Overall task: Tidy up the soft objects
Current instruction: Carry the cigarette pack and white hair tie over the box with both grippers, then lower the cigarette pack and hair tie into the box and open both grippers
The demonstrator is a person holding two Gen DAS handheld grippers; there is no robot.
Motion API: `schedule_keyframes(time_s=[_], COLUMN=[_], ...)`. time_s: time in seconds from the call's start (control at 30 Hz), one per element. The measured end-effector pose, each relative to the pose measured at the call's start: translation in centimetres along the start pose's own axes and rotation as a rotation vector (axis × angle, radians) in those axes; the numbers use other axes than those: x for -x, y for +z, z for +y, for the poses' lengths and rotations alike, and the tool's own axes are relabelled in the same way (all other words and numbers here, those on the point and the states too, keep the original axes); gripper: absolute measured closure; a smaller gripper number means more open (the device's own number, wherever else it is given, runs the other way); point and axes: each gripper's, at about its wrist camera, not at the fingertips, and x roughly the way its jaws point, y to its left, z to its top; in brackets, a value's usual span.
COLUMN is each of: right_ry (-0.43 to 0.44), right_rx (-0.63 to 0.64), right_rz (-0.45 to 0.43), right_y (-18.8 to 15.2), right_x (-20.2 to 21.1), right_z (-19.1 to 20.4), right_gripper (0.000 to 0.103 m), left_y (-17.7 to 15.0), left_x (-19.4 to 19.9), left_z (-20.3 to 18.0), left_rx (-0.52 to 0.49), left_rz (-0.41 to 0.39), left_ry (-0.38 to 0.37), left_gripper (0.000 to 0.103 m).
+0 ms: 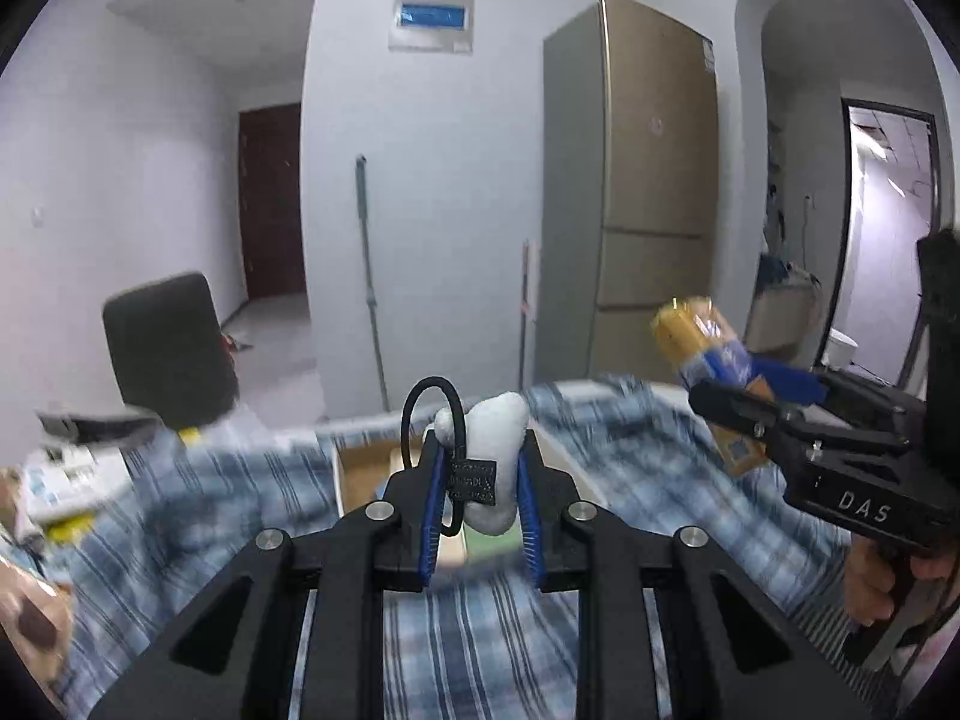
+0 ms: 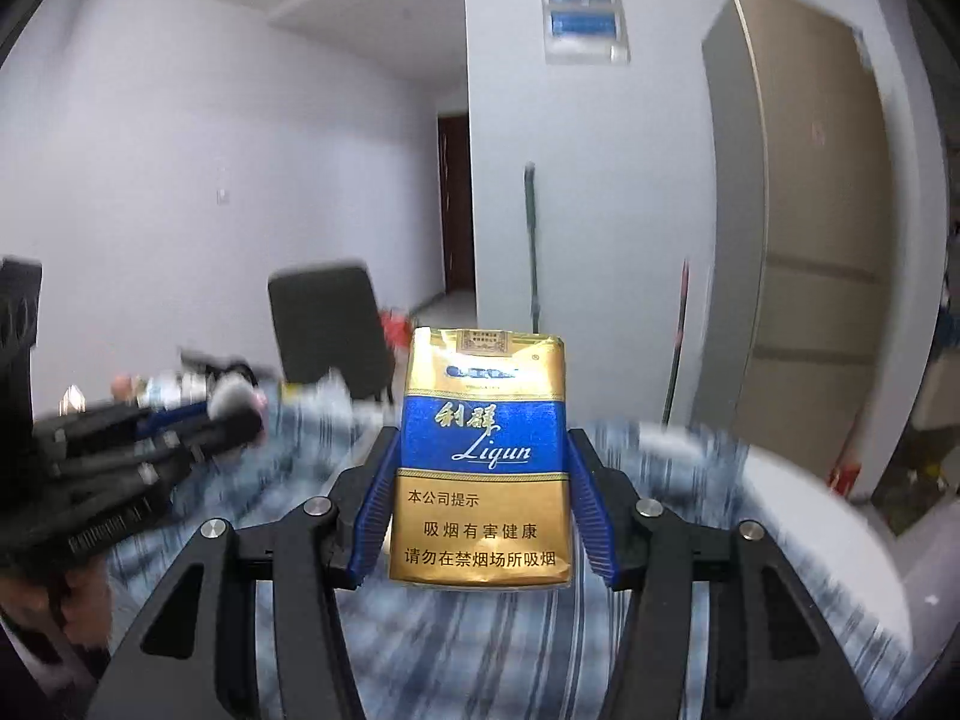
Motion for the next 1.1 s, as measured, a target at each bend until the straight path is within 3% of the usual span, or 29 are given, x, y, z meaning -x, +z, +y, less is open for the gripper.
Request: schedule_keyframes(time_s=[0.2,0.3,0.4,0.63,0.93,1.1], right_ry=[-0.034,-0.085,-0.096,-0.079,-0.031,-0.015], right_rx=[-0.081,-0.096,-0.109,-0.069,-0.073,-0.034], right_rz=[-0.125,-0.173,-0.161,-0.017,0.283,0.366], right_y=[6.6,7.9,7.6,3.4,-2.6,-4.4], right_x=[-1.0,-2.0,-4.2,-9.8,-19.1,-21.4], right_z=[-0.2,-0.7,-1.2,-1.0,-1.8,-1.6], right_gripper=[0.050,0.050,0.050,0.050,0.050,0.050], left_y=[6.3,8.1,8.6,6.2,1.1,-0.4], left_x=[-0.6,-1.2,-2.4,-8.5,-16.8,-18.4], left_z=[-0.3,0.3,1.2,3.0,6.3,7.1], left_rx=[0.032,0.054,0.079,0.077,0.112,0.127], left_rz=[-0.039,-0.078,-0.097,-0.004,0.256,0.297], left_ry=[0.008,0.027,0.051,0.065,0.066,0.058], left_gripper=[0.079,0.079,0.079,0.079,0.079,0.079])
